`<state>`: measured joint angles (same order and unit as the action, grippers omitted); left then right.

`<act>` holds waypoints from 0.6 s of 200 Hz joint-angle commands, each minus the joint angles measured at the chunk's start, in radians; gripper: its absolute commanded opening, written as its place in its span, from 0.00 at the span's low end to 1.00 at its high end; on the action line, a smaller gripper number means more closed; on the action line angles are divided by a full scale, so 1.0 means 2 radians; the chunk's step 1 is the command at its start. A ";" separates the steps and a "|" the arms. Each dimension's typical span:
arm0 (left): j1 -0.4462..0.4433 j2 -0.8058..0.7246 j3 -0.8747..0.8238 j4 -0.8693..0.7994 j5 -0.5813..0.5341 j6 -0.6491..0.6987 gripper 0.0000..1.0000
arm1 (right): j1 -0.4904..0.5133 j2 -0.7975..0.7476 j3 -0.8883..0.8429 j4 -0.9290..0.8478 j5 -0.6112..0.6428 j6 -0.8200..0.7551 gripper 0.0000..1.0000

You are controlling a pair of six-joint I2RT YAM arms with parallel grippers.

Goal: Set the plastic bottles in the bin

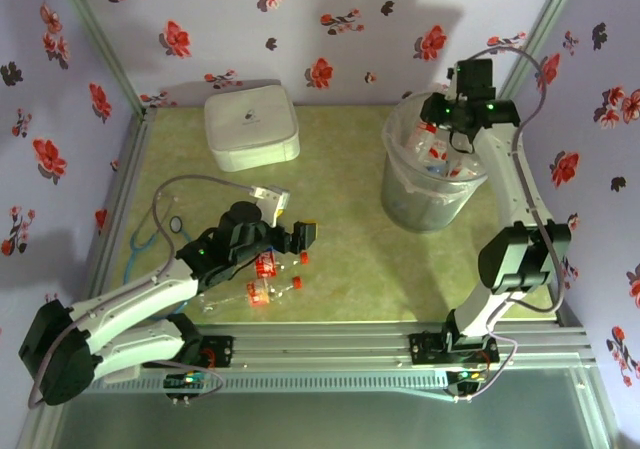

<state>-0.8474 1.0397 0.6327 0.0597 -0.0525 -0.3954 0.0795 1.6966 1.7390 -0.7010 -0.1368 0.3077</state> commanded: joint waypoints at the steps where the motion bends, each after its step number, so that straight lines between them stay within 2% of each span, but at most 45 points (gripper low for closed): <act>1: 0.004 0.004 0.003 -0.005 -0.010 -0.011 0.99 | 0.001 0.005 -0.037 0.014 -0.020 0.028 0.03; 30: 0.004 0.010 0.004 -0.003 -0.009 -0.011 0.99 | 0.002 0.009 -0.071 0.026 -0.024 0.038 0.02; 83: 0.004 0.015 0.006 -0.003 -0.008 -0.012 0.99 | 0.007 0.049 -0.053 -0.042 -0.014 0.005 0.03; 120: 0.005 0.015 0.009 -0.011 -0.007 -0.012 0.99 | 0.007 0.052 -0.053 -0.050 -0.007 0.010 0.10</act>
<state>-0.8459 1.0630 0.6331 0.0494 -0.0525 -0.4103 0.0860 1.7828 1.6524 -0.6456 -0.1558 0.3218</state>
